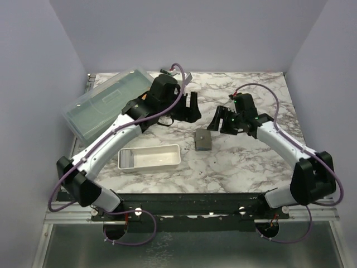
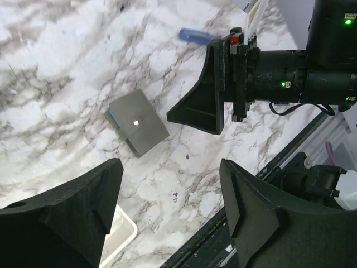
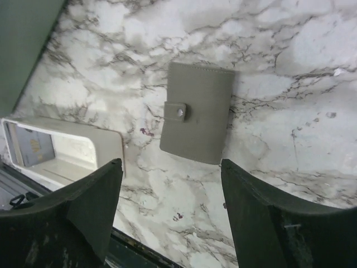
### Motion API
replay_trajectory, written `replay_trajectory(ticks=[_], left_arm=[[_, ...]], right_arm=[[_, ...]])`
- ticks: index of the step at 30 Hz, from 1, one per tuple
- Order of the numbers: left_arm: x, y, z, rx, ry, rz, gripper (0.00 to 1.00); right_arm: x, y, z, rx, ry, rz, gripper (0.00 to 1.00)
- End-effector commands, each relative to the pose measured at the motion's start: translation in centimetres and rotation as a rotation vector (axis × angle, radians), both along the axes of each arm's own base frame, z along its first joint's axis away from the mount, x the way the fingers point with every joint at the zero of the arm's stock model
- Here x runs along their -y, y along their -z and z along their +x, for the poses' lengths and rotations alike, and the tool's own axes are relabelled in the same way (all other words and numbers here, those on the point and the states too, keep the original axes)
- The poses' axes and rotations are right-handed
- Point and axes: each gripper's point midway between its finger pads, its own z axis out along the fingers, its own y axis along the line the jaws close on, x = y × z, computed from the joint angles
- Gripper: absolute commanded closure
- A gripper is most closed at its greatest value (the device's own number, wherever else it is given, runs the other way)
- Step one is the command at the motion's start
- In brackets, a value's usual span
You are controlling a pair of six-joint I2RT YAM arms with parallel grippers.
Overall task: Put the credit cards into the card holder
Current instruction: Move the card holder to the center of the board.
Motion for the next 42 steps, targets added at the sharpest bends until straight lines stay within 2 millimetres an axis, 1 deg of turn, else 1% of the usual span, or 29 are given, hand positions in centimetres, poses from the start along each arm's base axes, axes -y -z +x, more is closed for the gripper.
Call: replay_trajectory(ticks=[1,2,3,5,7,10,14,16,18,22,24,26,27,29,30,31,33,34,36,39,40,42], left_arm=[[-1.7,-4.9,-1.2,0.178,0.019,-0.062,0.22],[-1.9,-5.9,-1.6,0.197,0.022,-0.089,0.22],[-1.9,-6.7,-2.1,0.211,0.029,-0.118,0.22],[-2.1,-8.0,-2.9,0.232,0.038,-0.173,0.21],[-2.4,-9.0,-3.6,0.249,0.041,-0.209,0.20],[-3.2,-9.7,-4.4,0.271,0.033,-0.223,0.19],[-3.8,-9.5,-5.2,0.274,0.035,-0.227,0.19],[-4.0,-9.1,-5.5,0.271,0.041,-0.223,0.19],[-4.1,-8.7,-5.7,0.270,0.046,-0.215,0.19],[-4.5,-8.2,-6.1,0.275,0.055,-0.206,0.18],[-4.6,-8.1,-6.1,0.280,0.056,-0.201,0.18],[-4.7,-7.8,-6.1,0.286,0.057,-0.192,0.18],[-4.7,-7.8,-6.0,0.291,0.058,-0.188,0.18],[-4.9,-7.4,-6.0,0.298,0.056,-0.176,0.18],[-5.0,-7.3,-6.0,0.302,0.056,-0.172,0.18],[-5.1,-7.2,-6.0,0.306,0.057,-0.166,0.18],[-5.5,-7.0,-5.9,0.320,0.045,-0.150,0.18],[-5.6,-6.9,-6.0,0.328,0.039,-0.142,0.18],[-5.8,-6.8,-6.1,0.337,0.026,-0.133,0.18],[-5.5,-6.6,-6.9,0.329,0.043,-0.143,0.18],[-5.5,-6.7,-7.2,0.328,0.046,-0.148,0.18],[-5.4,-6.4,-7.6,0.313,0.048,-0.156,0.18]], right_arm=[[1.9,-3.5,-0.5,0.115,0.033,-0.063,0.23],[1.7,-3.2,-0.4,0.104,0.027,-0.065,0.08],[1.6,-2.6,-0.3,0.085,0.023,-0.071,0.01],[1.3,-1.2,-0.1,0.029,0.038,-0.070,0.00],[0.6,0.2,0.2,0.013,0.060,-0.076,0.00],[-0.1,2.6,0.4,-0.033,0.116,-0.173,0.00],[-1.4,6.2,0.4,-0.076,0.140,-0.305,0.00],[-1.2,7.8,0.4,-0.095,0.172,-0.388,0.00],[-1.0,8.7,0.3,-0.084,0.191,-0.472,0.00],[-2.9,10.1,0.1,-0.066,0.132,-0.518,0.01],[-3.0,11.1,0.4,-0.078,0.138,-0.555,0.06],[-2.6,11.7,0.9,-0.073,0.166,-0.595,0.16],[-2.6,11.9,1.4,-0.059,0.172,-0.604,0.23],[-2.8,11.4,2.9,-0.011,0.184,-0.614,0.39],[-2.8,11.1,3.9,0.021,0.194,-0.625,0.44],[-2.8,10.5,5.1,0.052,0.208,-0.630,0.48],[-2.8,9.3,8.2,0.126,0.233,-0.632,0.50],[-2.6,8.6,10.1,0.166,0.240,-0.627,0.51],[-1.7,7.6,14.2,0.224,0.254,-0.618,0.51],[-0.8,7.2,19.5,0.267,0.256,-0.608,0.53],[-0.9,6.5,21.5,0.299,0.258,-0.597,0.53],[-1.1,6.6,24.3,0.338,0.218,-0.607,0.53]])
